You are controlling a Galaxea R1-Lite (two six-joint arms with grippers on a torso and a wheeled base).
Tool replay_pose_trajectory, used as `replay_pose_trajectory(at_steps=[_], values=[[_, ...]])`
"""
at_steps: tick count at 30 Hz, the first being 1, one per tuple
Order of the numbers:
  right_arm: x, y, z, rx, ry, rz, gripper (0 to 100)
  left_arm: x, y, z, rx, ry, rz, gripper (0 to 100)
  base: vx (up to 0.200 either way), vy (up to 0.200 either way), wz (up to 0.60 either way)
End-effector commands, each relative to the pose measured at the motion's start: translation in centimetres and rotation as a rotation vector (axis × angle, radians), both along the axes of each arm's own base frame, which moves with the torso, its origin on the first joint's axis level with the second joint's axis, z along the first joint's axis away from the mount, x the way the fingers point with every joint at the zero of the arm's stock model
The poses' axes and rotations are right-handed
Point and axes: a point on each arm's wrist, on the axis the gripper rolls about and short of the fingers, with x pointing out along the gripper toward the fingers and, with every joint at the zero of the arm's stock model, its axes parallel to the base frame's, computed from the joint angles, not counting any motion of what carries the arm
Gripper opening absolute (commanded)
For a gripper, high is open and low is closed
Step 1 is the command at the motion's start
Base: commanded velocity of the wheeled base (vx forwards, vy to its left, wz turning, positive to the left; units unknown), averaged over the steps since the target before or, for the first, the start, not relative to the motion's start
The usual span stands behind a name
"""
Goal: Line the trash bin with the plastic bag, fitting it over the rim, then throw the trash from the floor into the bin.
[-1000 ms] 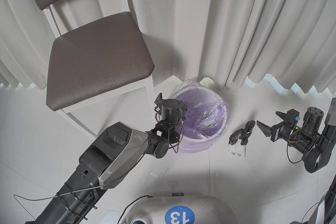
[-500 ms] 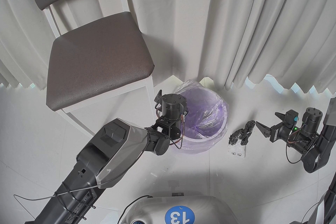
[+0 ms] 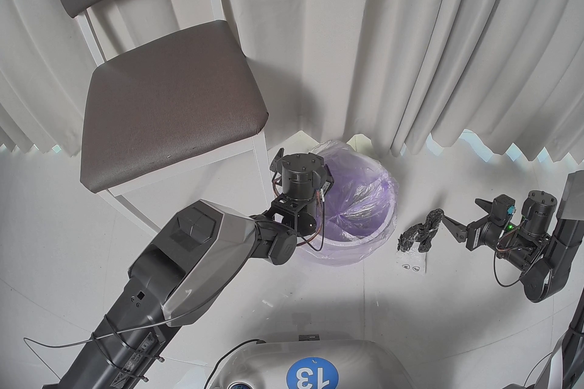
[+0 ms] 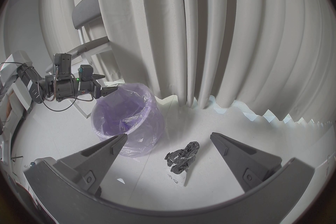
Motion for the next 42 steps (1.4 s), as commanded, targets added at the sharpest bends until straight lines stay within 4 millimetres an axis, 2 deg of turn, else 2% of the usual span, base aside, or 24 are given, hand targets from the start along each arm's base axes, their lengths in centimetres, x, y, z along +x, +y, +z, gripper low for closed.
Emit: replay_pose_trajectory(at_steps=[1,9,18,19,21,24,26,31,32,39,42], values=[[0.0,-0.1,0.0,0.0,-0.012,-0.002,100,0.1,0.1,-0.5,0.004,0.008,0.003,100,0.0,0.0,0.0],[0.0,-0.1,0.0,0.0,-0.009,0.0,100,0.0,0.0,-1.1,-0.015,0.051,0.011,100,0.0,0.0,0.0],[-0.2,0.0,0.2,0.023,-0.009,0.047,100,-1.6,-0.3,1.3,-0.001,0.083,-0.012,100,0.0,0.0,0.0],[-0.2,-0.2,0.3,0.025,-0.015,0.042,100,-2.0,-0.3,2.6,-0.01,0.073,-0.016,100,0.0,0.0,0.0],[-0.2,-0.2,0.4,0.026,-0.016,0.041,100,-3.0,-0.5,3.6,-0.003,0.079,-0.032,100,0.0,0.0,0.0],[-0.2,-0.2,0.4,0.025,-0.016,0.042,100,-3.7,-0.6,4.0,0.01,0.097,-0.051,100,0.0,0.0,0.0],[-0.2,-0.2,0.3,0.025,-0.015,0.042,100,-3.5,-0.8,4.2,0.005,0.091,-0.053,100,0.0,0.0,0.0],[-0.2,-0.2,0.1,0.025,-0.009,0.042,100,-1.4,-1.1,2.4,-0.006,0.069,-0.034,100,0.0,0.0,0.0],[-0.2,-0.2,0.1,0.025,-0.009,0.042,100,-0.8,-0.6,0.7,0.021,0.104,-0.021,100,0.0,0.0,0.0],[0.0,-0.4,0.1,0.025,-0.012,0.037,100,-0.1,0.2,-2.6,0.061,0.164,-0.008,100,0.0,0.0,0.0],[0.0,-0.4,0.1,0.025,-0.01,0.037,100,0.6,1.2,-3.5,0.071,0.181,-0.007,100,0.0,0.0,0.0]])
